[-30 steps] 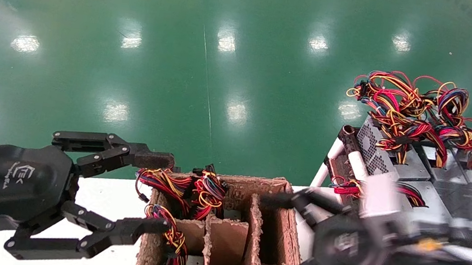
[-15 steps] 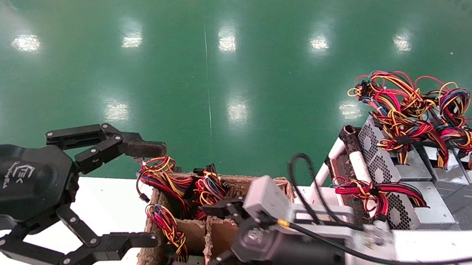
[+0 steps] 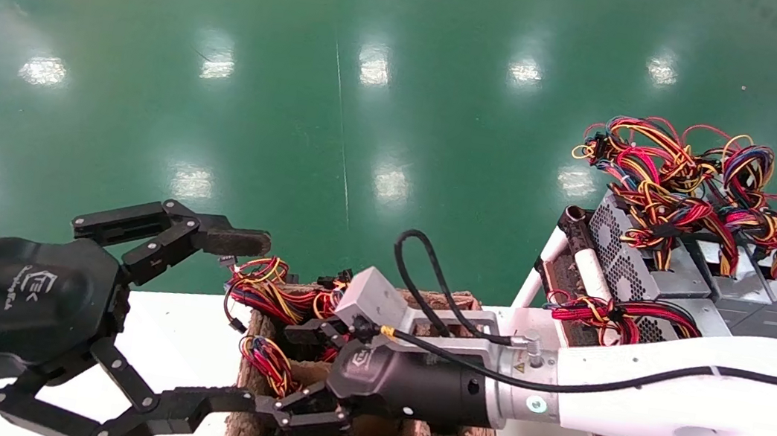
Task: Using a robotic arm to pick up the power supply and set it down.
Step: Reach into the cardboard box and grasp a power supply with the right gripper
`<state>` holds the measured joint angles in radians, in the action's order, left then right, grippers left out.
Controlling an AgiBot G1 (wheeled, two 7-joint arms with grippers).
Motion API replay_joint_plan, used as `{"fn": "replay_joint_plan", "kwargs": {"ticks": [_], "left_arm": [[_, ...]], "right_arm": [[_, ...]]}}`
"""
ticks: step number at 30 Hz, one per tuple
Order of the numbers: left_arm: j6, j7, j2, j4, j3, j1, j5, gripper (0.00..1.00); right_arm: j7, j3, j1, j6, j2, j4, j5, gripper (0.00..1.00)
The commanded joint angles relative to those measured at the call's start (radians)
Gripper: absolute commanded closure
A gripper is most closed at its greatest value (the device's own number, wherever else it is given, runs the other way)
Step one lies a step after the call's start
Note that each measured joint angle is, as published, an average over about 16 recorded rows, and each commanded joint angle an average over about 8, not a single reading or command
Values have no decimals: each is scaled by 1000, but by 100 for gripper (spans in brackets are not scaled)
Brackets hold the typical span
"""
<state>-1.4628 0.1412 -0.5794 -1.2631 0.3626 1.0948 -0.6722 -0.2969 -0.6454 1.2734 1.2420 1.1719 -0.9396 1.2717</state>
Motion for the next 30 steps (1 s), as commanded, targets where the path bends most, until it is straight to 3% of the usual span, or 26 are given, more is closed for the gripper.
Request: {"fn": "replay_joint_plan", "kwargs": {"ticks": [1,20,30], "left_arm": [[0,0,0,0,0,0,0,0],[0,0,0,0,0,0,0,0],[0,0,0,0,0,0,0,0]], "right_arm": [[0,-4,5,-6,13,9,6,100],[-20,-5,-34,-48,4,-31,18,100],[-4,50,-55,-23,-48,-67,-67,100]]}}
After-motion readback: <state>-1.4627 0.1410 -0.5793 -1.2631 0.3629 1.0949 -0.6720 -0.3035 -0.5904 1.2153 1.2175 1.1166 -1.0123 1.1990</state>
